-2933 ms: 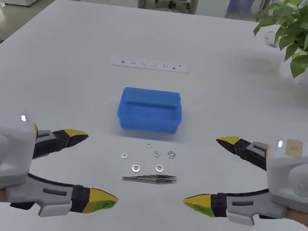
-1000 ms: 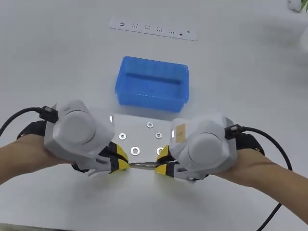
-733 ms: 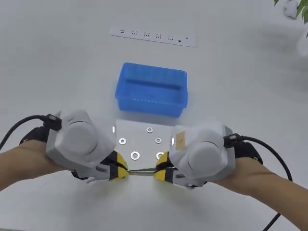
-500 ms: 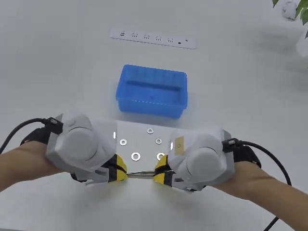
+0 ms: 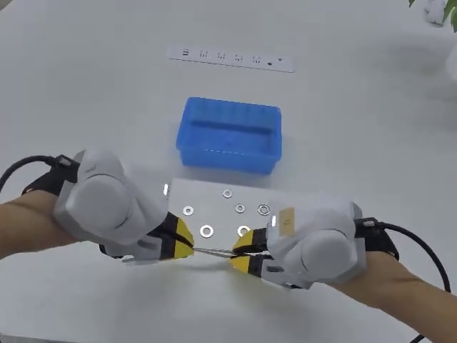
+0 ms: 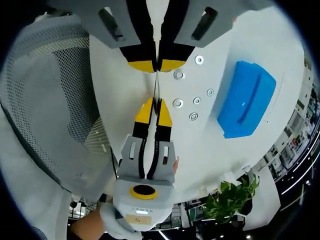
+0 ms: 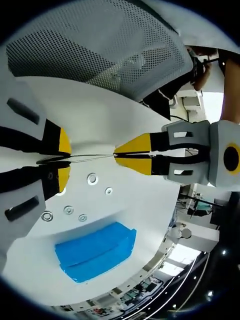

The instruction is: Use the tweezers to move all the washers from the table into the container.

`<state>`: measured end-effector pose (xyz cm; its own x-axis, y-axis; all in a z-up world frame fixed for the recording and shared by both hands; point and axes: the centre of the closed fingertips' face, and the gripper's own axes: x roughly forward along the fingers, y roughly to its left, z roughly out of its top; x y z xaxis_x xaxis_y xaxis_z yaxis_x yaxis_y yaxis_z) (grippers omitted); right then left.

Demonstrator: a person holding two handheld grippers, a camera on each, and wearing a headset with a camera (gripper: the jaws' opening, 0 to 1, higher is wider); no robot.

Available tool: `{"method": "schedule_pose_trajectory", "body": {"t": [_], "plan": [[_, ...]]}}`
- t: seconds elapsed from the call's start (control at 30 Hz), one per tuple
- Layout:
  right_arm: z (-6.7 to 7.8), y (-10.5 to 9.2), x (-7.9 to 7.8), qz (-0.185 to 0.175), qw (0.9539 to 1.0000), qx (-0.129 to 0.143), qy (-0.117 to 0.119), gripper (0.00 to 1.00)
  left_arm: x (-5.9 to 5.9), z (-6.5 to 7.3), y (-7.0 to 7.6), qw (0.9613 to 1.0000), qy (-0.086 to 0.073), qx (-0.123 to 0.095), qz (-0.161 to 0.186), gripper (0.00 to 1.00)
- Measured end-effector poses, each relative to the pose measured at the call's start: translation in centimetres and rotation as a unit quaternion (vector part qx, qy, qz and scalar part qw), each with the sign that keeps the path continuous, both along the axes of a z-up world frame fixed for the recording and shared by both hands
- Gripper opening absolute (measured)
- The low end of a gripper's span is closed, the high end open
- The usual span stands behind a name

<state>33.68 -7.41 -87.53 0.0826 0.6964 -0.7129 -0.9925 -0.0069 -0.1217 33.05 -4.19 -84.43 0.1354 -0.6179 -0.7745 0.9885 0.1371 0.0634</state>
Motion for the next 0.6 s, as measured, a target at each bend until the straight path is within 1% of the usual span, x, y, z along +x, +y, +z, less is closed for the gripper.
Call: {"method": "schedule_pose_trajectory", "body": {"t": [0.13, 0.17, 0.2, 0.27, 0.3, 0.4, 0.43, 0.5, 0.53, 0.57, 0.6], "plan": [[0.3, -0.2, 0.0, -0.009, 0.9998, 0.02, 0.0, 0.08, 0.0, 0.9, -0.6, 0.9999, -0.007, -0.003, -0.009, 0.05], [0.5, -0.2, 0.1, -0.014, 0.9995, 0.029, 0.0, 0.08, 0.1, 1.2, -0.8, 0.9999, -0.011, -0.006, -0.01, 0.05], [0.6, -0.3, 0.1, -0.019, 0.9991, 0.038, 0.003, 0.08, 0.2, 1.3, -0.8, 0.9999, -0.011, -0.007, -0.01, 0.05], [0.8, -0.5, 0.2, -0.023, 0.9985, 0.049, 0.004, 0.08, 0.4, 2.0, -1.3, 0.9998, -0.014, -0.015, -0.009, 0.05], [1.0, -0.6, 0.3, -0.027, 0.9979, 0.059, 0.006, 0.08, 0.5, 2.3, -1.5, 0.9997, -0.016, -0.018, -0.008, 0.05], [1.3, -1.0, 0.4, -0.037, 0.9961, 0.079, 0.012, 0.08, 0.7, 3.5, -2.9, 0.999, -0.016, -0.042, -0.005, 0.05], [1.4, -1.1, 0.4, -0.038, 0.9956, 0.084, 0.014, 0.08, 0.7, 3.8, -3.3, 0.9987, -0.013, -0.05, -0.004, 0.05], [1.5, -1.3, 0.4, -0.042, 0.9948, 0.091, 0.014, 0.08, 1.0, 4.3, -4.0, 0.998, -0.016, -0.062, -0.002, 0.05], [1.6, -1.3, 0.4, -0.043, 0.9945, 0.095, 0.013, 0.08, 1.1, 4.6, -4.6, 0.9971, -0.013, -0.075, 0.001, 0.04], [1.5, -1.4, 0.4, -0.043, 0.9945, 0.094, 0.013, 0.08, 0.8, 4.9, -5.4, 0.9955, 0.0, -0.095, 0.004, 0.04], [1.1, -1.6, 0.4, -0.045, 0.9947, 0.09, 0.018, 0.08, 0.8, 5.1, -6.0, 0.9947, 0.001, -0.103, 0.003, 0.04]]}}
